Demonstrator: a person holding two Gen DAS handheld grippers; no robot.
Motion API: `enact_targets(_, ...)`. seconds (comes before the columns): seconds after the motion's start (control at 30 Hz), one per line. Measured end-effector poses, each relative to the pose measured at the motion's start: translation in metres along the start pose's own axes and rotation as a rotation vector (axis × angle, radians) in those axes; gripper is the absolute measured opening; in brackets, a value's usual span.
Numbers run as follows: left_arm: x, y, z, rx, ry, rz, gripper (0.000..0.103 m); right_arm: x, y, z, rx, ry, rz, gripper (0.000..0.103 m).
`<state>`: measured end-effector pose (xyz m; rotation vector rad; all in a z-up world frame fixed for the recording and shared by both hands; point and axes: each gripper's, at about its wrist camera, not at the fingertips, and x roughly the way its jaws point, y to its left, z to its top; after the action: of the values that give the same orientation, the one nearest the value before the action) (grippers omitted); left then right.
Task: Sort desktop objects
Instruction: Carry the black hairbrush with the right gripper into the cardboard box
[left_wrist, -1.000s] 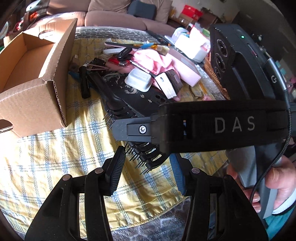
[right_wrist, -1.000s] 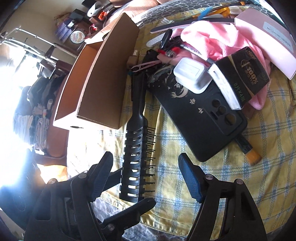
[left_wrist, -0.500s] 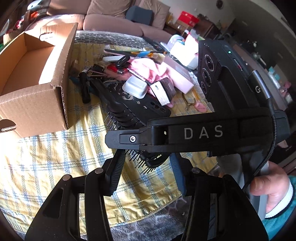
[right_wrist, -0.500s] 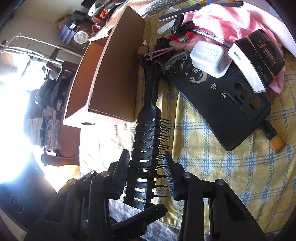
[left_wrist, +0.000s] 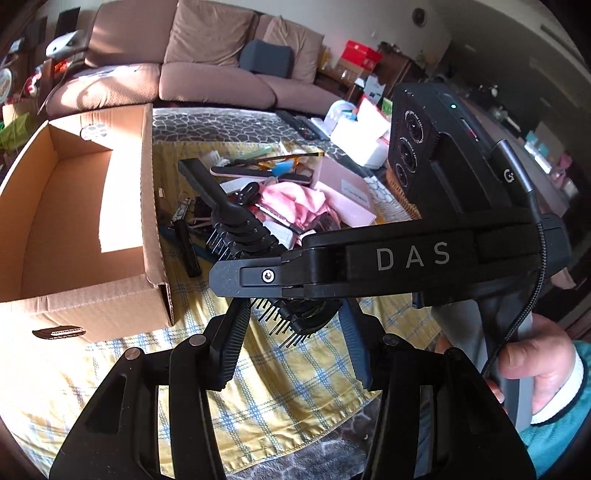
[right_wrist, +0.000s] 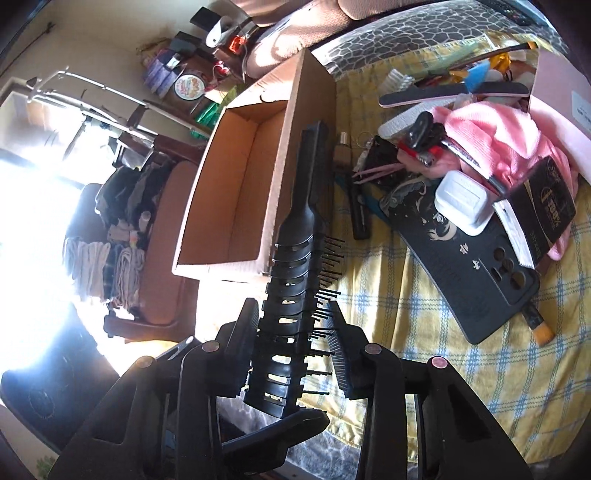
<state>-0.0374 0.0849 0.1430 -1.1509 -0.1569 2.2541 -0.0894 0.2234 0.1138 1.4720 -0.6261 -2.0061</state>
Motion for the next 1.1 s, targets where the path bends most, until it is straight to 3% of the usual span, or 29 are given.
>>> enact_targets(0.4, -0.012, 0.07, 0.053, -0.044, -0.006, 0.017, 0.047, 0.042, 0.046, 0.058, -0.037, 0.013, 0.037, 0.038)
enact_targets(0.7, 0.007, 0.127, 0.06, -0.113, 0.048, -0.018, 0.047, 0.09, 0.051, 0.083, -0.026, 0.059, 0.027, 0.038)
enact_targets(1.1, 0.018, 0.136, 0.075, -0.099, 0.066, -0.016, 0.047, 0.097, 0.042, 0.099, -0.001, 0.045, 0.045, 0.04)
